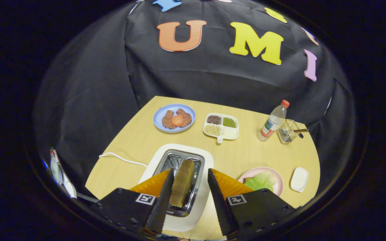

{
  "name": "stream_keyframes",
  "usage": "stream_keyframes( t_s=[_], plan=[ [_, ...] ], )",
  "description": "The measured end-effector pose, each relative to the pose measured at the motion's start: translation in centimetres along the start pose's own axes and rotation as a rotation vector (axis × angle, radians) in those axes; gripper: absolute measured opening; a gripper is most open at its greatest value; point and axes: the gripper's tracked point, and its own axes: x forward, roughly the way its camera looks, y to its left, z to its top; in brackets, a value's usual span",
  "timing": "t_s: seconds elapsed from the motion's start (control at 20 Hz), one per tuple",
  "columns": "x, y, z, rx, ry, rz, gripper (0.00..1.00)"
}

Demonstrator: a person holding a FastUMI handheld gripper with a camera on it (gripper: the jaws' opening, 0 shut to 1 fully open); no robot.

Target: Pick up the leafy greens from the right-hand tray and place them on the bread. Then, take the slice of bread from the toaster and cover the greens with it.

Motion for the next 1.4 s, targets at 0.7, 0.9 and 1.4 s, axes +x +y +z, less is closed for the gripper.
stream_keyframes(
  t_s=[0.7, 0.9, 1.4],
  plan=[
    [-3.8, 1.2, 2.2, -0.047, -0.022, 0.05, 0.06],
    [-8.0, 1.4, 4.2, -0.014, -0.078, 0.094, 0.06],
    [-13.2, -4.6, 5.5, 0.067, -0.174, 0.085, 0.06]
  ],
)
